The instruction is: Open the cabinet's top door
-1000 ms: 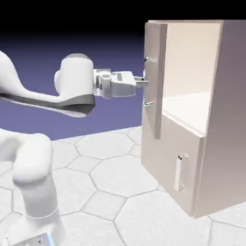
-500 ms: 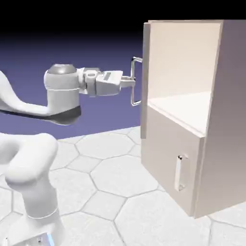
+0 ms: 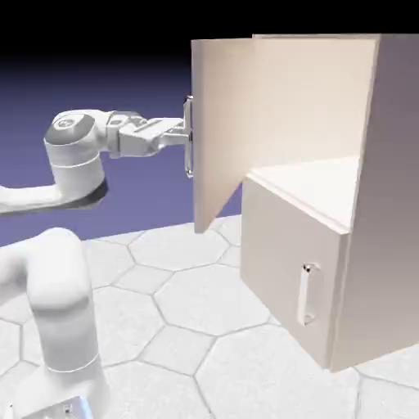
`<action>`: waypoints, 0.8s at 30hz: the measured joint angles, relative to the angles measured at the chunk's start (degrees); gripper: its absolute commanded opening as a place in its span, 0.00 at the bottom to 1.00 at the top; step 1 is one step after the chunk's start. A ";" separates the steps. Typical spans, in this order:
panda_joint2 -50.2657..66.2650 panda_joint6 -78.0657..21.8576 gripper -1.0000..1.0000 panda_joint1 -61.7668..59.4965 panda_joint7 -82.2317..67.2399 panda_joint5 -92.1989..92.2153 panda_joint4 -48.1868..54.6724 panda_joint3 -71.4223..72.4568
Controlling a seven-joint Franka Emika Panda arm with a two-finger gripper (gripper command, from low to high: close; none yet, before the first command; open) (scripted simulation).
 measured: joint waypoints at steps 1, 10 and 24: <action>-0.05 -2.49 0.00 0.57 -0.15 1.71 0.75 1.91; 2.71 -24.91 0.00 -1.26 -0.51 15.49 13.02 18.90; 6.54 -53.69 0.00 -21.24 -2.78 26.36 41.99 34.96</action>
